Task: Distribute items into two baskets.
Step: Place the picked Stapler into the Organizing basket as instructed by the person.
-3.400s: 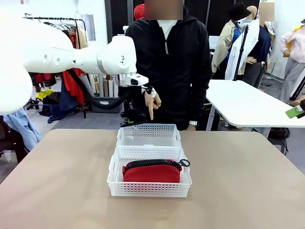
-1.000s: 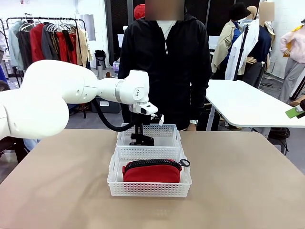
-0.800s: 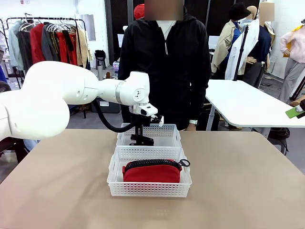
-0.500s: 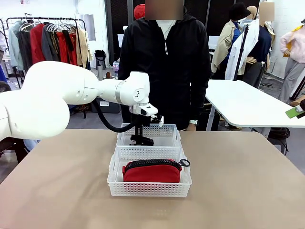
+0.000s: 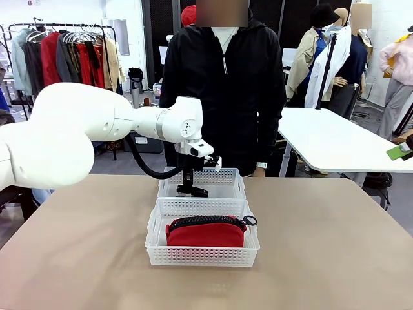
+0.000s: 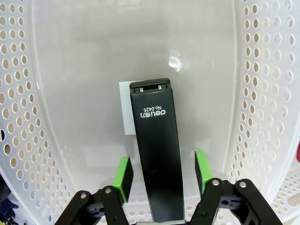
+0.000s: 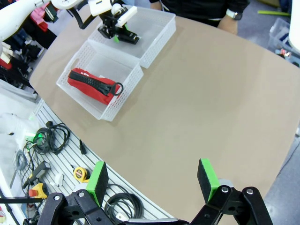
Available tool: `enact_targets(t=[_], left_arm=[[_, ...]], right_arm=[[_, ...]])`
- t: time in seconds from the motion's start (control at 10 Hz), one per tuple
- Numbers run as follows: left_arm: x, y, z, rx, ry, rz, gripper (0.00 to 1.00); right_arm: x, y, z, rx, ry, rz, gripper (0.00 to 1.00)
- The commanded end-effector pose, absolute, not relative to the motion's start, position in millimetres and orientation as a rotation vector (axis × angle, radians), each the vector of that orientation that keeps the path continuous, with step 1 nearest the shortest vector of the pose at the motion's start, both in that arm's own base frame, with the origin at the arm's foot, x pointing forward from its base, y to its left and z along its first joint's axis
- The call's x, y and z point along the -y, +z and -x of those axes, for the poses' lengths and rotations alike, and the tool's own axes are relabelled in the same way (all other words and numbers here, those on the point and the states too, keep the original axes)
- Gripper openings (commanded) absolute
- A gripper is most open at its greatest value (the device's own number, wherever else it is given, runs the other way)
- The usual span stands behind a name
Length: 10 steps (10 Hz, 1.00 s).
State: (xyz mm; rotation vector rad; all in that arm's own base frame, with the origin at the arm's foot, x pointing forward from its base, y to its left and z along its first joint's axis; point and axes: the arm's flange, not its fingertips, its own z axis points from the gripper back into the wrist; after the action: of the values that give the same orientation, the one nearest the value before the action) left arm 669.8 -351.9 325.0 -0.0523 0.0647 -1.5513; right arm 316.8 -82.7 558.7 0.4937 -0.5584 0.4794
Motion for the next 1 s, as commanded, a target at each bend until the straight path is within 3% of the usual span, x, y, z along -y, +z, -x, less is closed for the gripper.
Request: enact_targets(t=[0.0, 0.9], left_arm=[[348.8, 329.6, -667.8, -0.067, -1.58, 0.034, 1.0], [345.9, 373.7, -661.0, -0.054, -1.55, 0.022, 1.0]], right_arm=[[82.1, 561.2, -317.3, 0.559, 0.482, -0.492, 1.0], [82.1, 561.2, -317.3, 0.559, 0.482, -0.492, 1.0]])
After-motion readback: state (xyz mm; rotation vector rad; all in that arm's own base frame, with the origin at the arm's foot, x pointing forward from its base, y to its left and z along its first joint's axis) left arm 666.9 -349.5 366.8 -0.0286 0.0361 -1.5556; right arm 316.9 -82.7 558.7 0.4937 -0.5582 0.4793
